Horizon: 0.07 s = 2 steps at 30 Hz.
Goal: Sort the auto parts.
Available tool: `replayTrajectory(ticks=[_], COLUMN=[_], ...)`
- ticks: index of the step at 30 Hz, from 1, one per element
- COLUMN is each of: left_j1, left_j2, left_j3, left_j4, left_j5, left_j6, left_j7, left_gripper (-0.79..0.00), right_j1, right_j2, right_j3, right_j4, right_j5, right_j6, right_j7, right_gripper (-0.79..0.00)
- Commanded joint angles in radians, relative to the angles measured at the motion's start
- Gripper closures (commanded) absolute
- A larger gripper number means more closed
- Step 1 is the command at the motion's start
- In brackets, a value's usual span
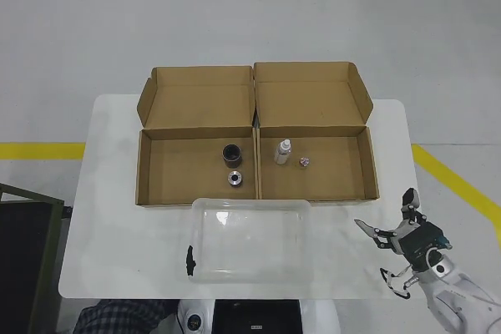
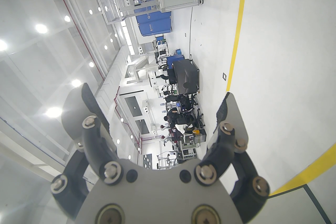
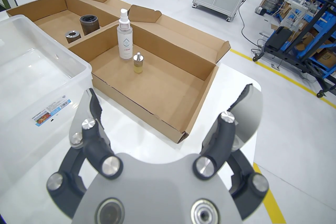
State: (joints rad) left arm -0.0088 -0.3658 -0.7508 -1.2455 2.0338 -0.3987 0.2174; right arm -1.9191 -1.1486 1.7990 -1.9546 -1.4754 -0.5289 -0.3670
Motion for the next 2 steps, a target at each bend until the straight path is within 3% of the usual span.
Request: replayTrajectory(ticks=[1,2], left_j1=[0.000,0.000], left_j2=[0.000,0.000], left_j3=[0.000,0.000], left_j4=[0.000,0.000], left_j5=[0.000,0.000], left_j6=[0.000,0.000], left_j7=[0.000,0.000], left_gripper=[-0.785,-0.785], right_j1=[0.000,0.000], right_j2=[0.000,0.000], right_j3=[0.000,0.000], right_j4=[0.000,0.000], right_j5=[0.000,0.000], right_j6=[0.000,0.000], right_j7=[0.000,0.000], right_gripper=[-0.785,-0.785])
